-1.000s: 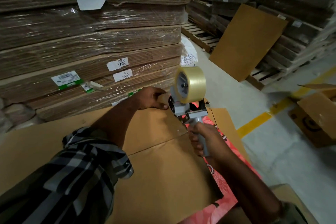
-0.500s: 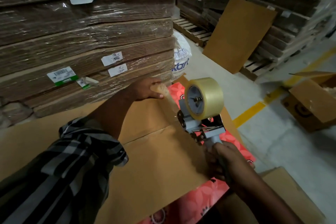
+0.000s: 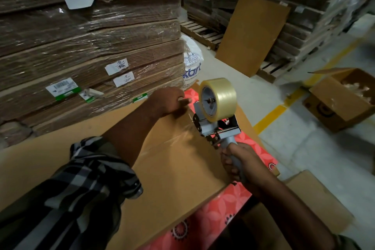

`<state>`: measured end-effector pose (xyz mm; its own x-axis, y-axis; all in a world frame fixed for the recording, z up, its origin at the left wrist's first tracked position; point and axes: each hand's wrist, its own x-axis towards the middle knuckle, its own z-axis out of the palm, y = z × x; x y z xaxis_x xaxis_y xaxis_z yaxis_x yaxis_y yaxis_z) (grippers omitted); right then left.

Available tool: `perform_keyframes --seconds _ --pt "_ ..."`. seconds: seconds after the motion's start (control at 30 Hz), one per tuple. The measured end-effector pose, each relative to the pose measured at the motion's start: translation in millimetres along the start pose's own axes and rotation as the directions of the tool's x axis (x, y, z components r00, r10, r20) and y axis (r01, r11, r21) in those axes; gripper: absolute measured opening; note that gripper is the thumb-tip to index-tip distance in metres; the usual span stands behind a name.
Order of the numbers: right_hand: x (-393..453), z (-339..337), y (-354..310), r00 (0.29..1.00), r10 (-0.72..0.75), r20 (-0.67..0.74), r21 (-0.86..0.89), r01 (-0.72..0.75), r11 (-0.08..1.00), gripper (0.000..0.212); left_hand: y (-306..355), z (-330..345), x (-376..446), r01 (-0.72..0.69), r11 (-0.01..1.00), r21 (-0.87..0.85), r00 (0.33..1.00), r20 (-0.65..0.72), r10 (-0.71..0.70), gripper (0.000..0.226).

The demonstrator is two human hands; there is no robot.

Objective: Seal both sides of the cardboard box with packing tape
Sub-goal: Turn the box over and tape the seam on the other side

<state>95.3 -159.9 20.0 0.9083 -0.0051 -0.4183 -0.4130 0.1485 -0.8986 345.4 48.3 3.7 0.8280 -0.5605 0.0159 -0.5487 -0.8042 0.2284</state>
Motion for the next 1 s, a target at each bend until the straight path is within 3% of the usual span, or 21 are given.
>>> perform_keyframes --seconds 0.07,0.2,0.33,0.43,0.63,0.77,1.0 --pt "-1.6 0.7 -0.7 1.0 0.002 0.011 0.025 -0.002 1.0 0.021 1.0 11.0 0.8 0.011 1.0 0.024 1.0 -0.017 -0.011 0.083" --pt "-3.7 0.4 -2.7 1.0 -0.01 0.019 0.022 0.009 1.0 0.027 1.8 30.4 -2.1 -0.003 0.999 -0.054 0.997 -0.079 -0.001 0.089" --pt "-7.8 -1.9 -3.6 1.0 -0.011 0.025 -0.002 0.011 1.0 0.029 -3.4 37.3 -2.0 -0.016 1.0 -0.003 0.999 -0.032 0.016 0.104" --pt "-14.9 -6.2 -5.1 1.0 0.0 0.017 -0.017 0.0 1.0 0.025 -1.8 33.9 -1.5 0.005 1.0 -0.011 1.0 0.009 -0.005 0.101" --pt "-51.1 -23.9 1.2 0.999 -0.016 0.042 -0.018 0.016 1.0 0.011 -1.2 35.1 3.1 0.009 0.999 -0.047 1.0 0.012 -0.008 0.066" --pt "-88.2 -43.2 14.1 0.998 0.029 0.059 0.042 -0.032 0.999 0.007 -2.6 34.8 5.7 0.019 0.999 -0.05 0.999 0.034 -0.017 0.067" --pt "-148.9 -72.8 46.1 0.983 0.178 0.035 0.171 -0.182 0.968 0.028 -8.6 37.8 8.8 0.029 0.998 -0.064 0.999 0.045 -0.027 0.082"
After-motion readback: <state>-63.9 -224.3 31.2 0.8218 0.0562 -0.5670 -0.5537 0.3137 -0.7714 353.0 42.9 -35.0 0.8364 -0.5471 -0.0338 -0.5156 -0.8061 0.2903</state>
